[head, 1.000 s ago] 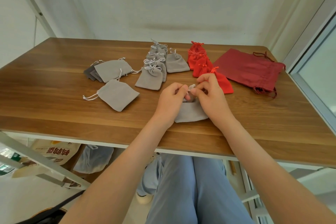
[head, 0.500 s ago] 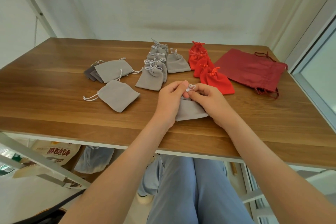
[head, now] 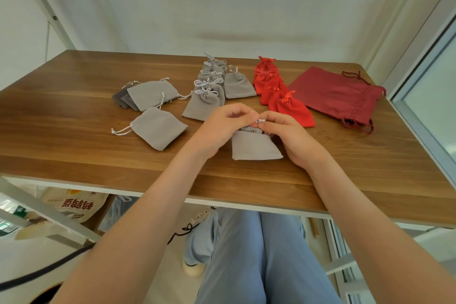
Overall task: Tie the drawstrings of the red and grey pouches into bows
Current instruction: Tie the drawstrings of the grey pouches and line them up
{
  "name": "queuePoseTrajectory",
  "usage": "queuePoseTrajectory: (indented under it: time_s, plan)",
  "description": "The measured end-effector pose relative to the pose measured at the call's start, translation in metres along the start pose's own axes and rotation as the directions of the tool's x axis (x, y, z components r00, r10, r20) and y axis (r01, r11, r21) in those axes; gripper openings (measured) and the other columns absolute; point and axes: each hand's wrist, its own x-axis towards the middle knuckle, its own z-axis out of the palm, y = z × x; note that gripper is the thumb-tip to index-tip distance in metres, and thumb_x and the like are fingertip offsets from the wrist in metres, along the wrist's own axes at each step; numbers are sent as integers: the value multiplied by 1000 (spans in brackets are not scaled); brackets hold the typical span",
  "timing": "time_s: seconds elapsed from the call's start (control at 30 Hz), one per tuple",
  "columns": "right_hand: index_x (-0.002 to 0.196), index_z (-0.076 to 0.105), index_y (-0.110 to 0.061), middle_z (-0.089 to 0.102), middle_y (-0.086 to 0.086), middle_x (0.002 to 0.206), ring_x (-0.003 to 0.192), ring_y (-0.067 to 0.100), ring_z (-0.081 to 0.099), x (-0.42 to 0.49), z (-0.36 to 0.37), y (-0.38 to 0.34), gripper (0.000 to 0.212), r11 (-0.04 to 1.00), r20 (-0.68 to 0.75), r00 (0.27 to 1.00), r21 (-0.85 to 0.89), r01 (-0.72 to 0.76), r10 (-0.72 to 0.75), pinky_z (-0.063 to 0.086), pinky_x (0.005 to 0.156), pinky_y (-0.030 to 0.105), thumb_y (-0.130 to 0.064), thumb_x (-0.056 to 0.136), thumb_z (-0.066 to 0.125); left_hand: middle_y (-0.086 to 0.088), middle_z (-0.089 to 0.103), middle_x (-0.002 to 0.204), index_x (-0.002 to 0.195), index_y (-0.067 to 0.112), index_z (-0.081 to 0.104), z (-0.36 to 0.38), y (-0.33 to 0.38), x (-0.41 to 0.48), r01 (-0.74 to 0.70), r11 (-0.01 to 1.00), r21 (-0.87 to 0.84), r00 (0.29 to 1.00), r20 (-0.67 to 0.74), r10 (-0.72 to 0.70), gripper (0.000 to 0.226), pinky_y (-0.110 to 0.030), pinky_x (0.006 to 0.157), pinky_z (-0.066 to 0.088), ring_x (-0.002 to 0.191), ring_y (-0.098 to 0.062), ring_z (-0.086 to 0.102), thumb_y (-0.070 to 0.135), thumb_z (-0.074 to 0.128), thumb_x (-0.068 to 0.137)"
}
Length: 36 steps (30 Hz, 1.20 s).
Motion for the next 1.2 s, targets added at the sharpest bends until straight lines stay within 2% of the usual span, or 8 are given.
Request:
queuePoseTrajectory:
  time_s: [0.3, 0.47, 0.63, 0.7, 0.8, 0.9, 1.07, 1.2]
  plan:
    - [90, 61, -10, 56, -2, 78, 61, 0, 46, -1, 0, 0, 16, 999, 18, 1000, -23, 23, -23, 39, 60, 10, -2, 94, 47, 9, 69, 77, 80, 22, 69, -2, 1, 2, -155, 958, 242, 987, 0, 160, 10, -17, 74, 44, 78, -1, 62, 18, 65, 88]
    - [86, 61, -13, 54, -2, 76, 62, 2, 45, -1, 0, -1, 18, 999, -3, 1000, -25, 27, -27, 38, 59, 12, -3, 94, 47, 10, 67, 75, 80, 34, 69, 8, -12, 1, -189, 895, 404, 947, -166, 275, 10, -40, 89, 41, 85, -13, 54, 34, 63, 88]
    - [86, 59, -7, 53, 5, 78, 71, 11, 47, -1, -1, 0, 10, 999, -23, 999, -4, 35, -36, 36, 67, 22, -8, 93, 52, 14, 64, 69, 82, 31, 72, 26, -26, -4, -189, 708, 680, 736, -380, 561, 22, -27, 72, 18, 82, -3, 30, 45, 56, 85]
    - [91, 59, -5, 53, 12, 86, 81, 20, 46, -1, -2, 3, 11, 999, -27, 998, 23, 49, -49, 36, 73, 30, -16, 90, 56, 9, 65, 70, 83, 29, 72, 24, -27, -2, -202, 740, 642, 746, -388, 541, 19, -26, 75, 22, 79, 0, 29, 42, 58, 86]
    - [88, 63, -13, 51, 10, 98, 92, 22, 48, -1, -2, 4, 7, 997, -68, 995, -10, 76, -77, 38, 85, 35, -19, 88, 58, 3, 66, 83, 89, 29, 71, 18, -27, -3, -232, 872, 430, 853, -341, 395, 9, -10, 77, 31, 83, 6, 35, 29, 62, 89]
    - [88, 63, -13, 53, 8, 99, 92, 20, 51, 0, -2, 5, 10, 997, -86, 994, -39, 65, -68, 41, 83, 32, -11, 94, 55, 14, 67, 92, 89, 31, 69, 15, -24, -3, -174, 933, 316, 922, -280, 267, 12, -1, 75, 29, 85, 6, 40, 24, 59, 92]
    - [86, 59, -11, 61, 3, 80, 73, 12, 54, -1, 2, 4, 13, 1000, -62, 998, -16, 21, -22, 43, 64, 21, -10, 96, 50, 12, 70, 83, 85, 21, 71, 14, -20, -3, -142, 987, -75, 974, -191, 125, 18, -17, 78, 46, 84, 0, 62, 11, 58, 92]
    - [89, 57, -10, 60, 4, 80, 70, 12, 54, 0, 2, 5, 13, 998, -63, 998, -70, -7, 3, 43, 60, 22, -12, 98, 48, 7, 68, 84, 78, 16, 69, 11, -20, -2, -99, 982, -158, 991, -104, 83, 19, -21, 78, 48, 84, -7, 61, 9, 58, 91]
